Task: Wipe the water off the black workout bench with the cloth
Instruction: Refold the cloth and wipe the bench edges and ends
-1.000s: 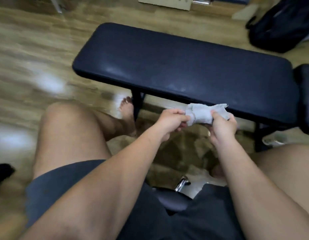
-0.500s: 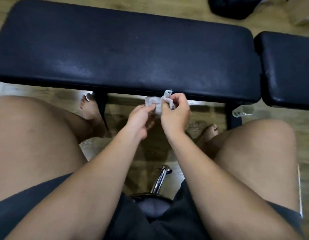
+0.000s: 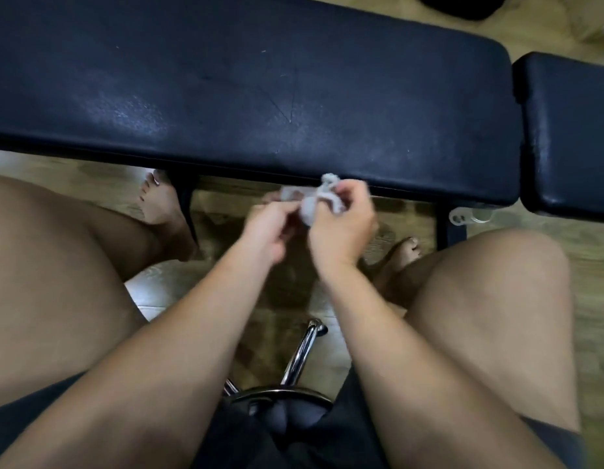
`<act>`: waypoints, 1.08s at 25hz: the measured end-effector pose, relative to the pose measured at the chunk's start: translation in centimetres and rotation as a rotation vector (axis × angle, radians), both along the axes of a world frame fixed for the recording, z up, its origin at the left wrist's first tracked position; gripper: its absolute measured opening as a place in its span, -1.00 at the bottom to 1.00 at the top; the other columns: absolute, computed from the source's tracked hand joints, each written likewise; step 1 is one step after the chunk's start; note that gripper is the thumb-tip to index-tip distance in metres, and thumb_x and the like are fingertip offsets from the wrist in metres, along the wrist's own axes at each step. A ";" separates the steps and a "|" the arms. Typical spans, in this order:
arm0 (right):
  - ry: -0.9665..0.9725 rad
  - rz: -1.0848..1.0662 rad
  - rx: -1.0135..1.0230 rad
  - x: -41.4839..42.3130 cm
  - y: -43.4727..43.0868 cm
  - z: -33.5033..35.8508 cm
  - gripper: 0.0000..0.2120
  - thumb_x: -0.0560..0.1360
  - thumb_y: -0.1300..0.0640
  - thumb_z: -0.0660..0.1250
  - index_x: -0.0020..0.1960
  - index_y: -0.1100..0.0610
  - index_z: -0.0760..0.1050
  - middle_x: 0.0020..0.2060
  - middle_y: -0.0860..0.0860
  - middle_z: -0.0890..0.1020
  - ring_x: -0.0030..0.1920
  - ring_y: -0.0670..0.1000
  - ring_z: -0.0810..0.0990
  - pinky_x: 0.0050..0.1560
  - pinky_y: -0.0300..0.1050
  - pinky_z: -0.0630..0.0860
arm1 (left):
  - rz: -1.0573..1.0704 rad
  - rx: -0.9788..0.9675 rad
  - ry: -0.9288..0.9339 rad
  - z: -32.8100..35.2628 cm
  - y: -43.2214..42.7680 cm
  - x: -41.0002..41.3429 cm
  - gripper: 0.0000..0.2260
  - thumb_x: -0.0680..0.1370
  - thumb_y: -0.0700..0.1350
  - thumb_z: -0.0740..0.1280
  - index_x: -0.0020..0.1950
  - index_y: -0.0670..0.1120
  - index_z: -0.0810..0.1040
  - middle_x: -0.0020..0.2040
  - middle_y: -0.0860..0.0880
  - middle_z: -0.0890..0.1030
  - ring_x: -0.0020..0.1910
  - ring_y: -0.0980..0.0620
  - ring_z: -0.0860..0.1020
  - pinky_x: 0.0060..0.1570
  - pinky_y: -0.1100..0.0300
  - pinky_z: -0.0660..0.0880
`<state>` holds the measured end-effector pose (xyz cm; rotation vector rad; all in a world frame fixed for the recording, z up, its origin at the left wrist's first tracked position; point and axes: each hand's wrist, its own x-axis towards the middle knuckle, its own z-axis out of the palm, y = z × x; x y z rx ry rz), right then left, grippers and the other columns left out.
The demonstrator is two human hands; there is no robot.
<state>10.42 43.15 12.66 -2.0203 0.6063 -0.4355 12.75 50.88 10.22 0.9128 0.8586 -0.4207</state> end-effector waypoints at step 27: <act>0.020 0.131 0.029 0.5 4.1 3.0 -0.87 0.40 0.17 0.44 -0.21 -0.01 0.52 -0.32 -0.08 0.61 -0.23 0.00 0.58 -0.22 -0.27 0.39 | 0.186 -0.013 0.065 5.7 4.9 -2.3 -0.94 0.56 -0.19 0.32 0.00 -0.09 0.57 -0.22 -0.06 0.66 -0.34 0.04 0.63 -0.34 0.22 0.56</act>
